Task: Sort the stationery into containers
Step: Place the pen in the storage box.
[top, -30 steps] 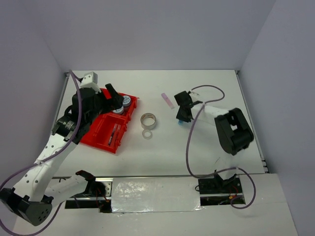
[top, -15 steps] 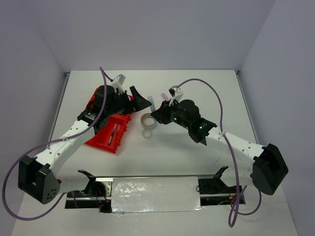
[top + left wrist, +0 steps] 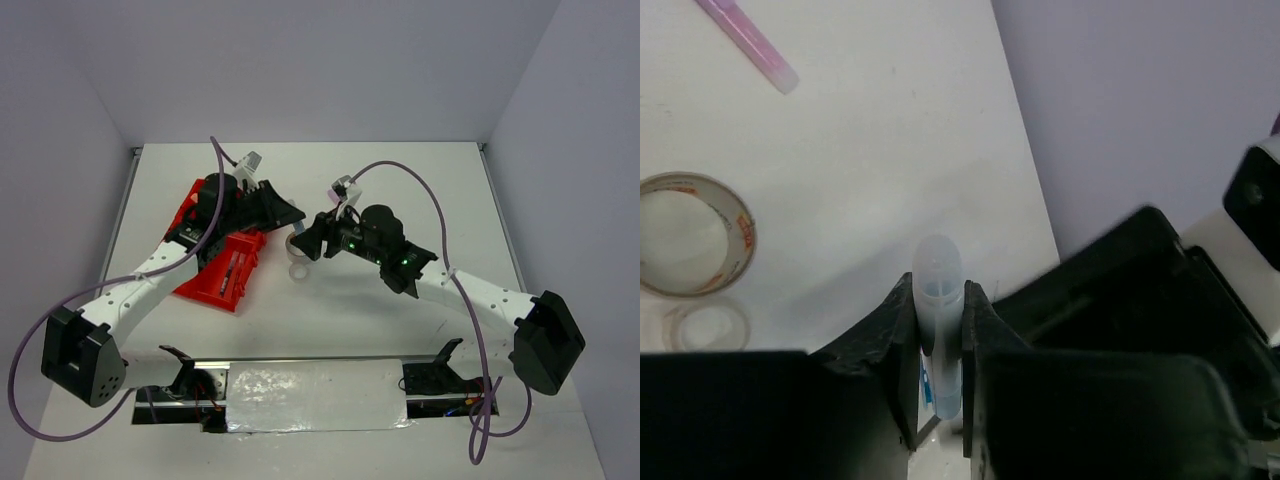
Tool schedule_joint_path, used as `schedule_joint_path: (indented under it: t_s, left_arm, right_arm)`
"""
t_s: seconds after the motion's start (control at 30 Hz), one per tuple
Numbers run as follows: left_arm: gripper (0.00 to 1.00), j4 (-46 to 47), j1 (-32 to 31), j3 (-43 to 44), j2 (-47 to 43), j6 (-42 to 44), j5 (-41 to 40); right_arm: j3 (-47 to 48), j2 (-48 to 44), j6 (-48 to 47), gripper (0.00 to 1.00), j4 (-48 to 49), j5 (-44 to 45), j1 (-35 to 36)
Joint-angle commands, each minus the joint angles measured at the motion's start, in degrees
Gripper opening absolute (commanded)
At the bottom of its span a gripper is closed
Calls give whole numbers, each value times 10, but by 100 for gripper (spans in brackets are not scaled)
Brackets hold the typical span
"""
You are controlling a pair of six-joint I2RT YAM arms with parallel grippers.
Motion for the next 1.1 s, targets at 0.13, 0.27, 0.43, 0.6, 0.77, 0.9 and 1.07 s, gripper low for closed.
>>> schedule_joint_path:
  t_s: [0.13, 0.27, 0.43, 0.6, 0.77, 0.9, 1.07]
  left_arm:
    - [0, -185, 56, 105, 24, 95, -250]
    - [0, -214, 148, 113, 42, 96, -367]
    - [8, -154, 203, 132, 92, 128, -412]
    - [8, -135, 209, 186, 169, 153, -481]
    - [17, -100, 209, 180, 194, 163, -521]
    - [22, -99, 208, 177, 213, 158, -539]
    - [53, -89, 208, 172, 238, 155, -541]
  right_arm:
    - [-36, -17, 35, 100, 66, 39, -10]
    - [-58, -13, 45, 100, 48, 49, -32]
    - [-55, -18, 33, 100, 18, 52, -32]
    - [-60, -16, 34, 100, 18, 22, -32]
    - [-62, -12, 32, 100, 18, 11, -32]
    - [-59, -8, 32, 100, 17, 11, -32]
    - [-50, -1, 26, 100, 6, 16, -32]
